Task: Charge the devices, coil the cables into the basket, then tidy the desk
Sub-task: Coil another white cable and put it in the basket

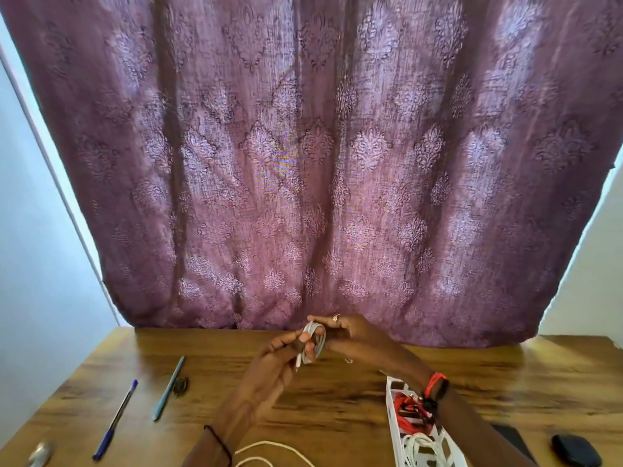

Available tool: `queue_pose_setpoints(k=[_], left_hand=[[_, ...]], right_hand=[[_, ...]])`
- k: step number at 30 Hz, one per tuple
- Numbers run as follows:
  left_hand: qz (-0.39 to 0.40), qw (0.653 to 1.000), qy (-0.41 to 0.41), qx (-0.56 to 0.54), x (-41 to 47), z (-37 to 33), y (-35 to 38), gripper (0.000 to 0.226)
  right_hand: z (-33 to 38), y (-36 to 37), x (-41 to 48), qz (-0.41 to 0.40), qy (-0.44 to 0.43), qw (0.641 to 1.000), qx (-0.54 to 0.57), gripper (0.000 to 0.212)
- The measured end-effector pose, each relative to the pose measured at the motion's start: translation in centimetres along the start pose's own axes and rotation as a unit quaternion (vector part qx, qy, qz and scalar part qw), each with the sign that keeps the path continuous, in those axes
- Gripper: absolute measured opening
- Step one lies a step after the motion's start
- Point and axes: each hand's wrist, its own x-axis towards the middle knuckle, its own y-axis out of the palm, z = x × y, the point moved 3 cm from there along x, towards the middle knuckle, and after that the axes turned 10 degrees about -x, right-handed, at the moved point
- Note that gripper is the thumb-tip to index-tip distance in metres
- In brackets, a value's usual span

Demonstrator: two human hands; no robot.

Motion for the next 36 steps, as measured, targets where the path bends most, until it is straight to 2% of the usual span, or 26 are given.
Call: queue_pose_setpoints(k=[2, 3, 8, 13, 17, 22, 27, 30, 32, 34, 36], left_hand=[[0.008, 1.000, -0.027, 0.006, -0.1, -0.2, 0.0, 0.038], [0.014, 0.999, -0.037, 0.013, -0.1, -0.3, 0.1, 0.029], [0.051, 0.995, -0.059, 0.059, 0.2, -1.1, 0.4, 0.033], [0.069, 0.985, -0.065, 0.147, -0.1, -2.1, -0.1, 0.037], [0.058, 0.978, -0.052, 0.192, -0.4, -2.9, -1.6, 0.030], [0.051, 0.980, -0.052, 0.185, -0.2, -4.2, -2.0, 0.025], [0.067, 0.979, -0.038, 0.191, -0.2, -4.9, -2.7, 0.033], [0.087, 0.976, -0.027, 0.196, 0.0, -4.7, -2.4, 0.025], [0.101, 0.970, -0.011, 0.222, 0.1, -4.5, -2.2, 0.023], [0.095, 0.966, 0.002, 0.242, 0.5, -4.3, -2.3, 0.024], [0.084, 0.965, 0.012, 0.247, 0.6, -4.2, -2.3, 0.027]], right_hand=[[0.1, 0.1, 0.5, -0.026, -0.005, 0.999, -0.036, 0.036], [0.2, 0.0, 0.7, -0.050, -0.005, 0.997, -0.051, 0.034], [0.3, 0.1, 1.2, -0.147, 0.021, 0.985, -0.091, 0.021], [0.3, -0.1, 1.5, -0.140, 0.053, 0.987, -0.066, 0.022], [0.7, 0.1, 1.8, -0.126, 0.062, 0.988, -0.069, 0.024], [1.7, 0.3, 1.5, -0.114, 0.058, 0.987, 0.096, 0.032], [2.5, 0.4, 1.0, -0.004, 0.028, 0.975, 0.221, 0.050], [2.7, 0.4, 0.5, 0.037, 0.028, 0.961, 0.274, 0.055], [2.7, 0.8, 0.4, 0.034, 0.030, 0.971, 0.233, 0.059], [2.6, 1.1, 0.7, -0.027, 0.030, 0.988, 0.150, 0.063], [2.5, 1.1, 1.0, -0.100, 0.028, 0.990, 0.100, 0.067]])
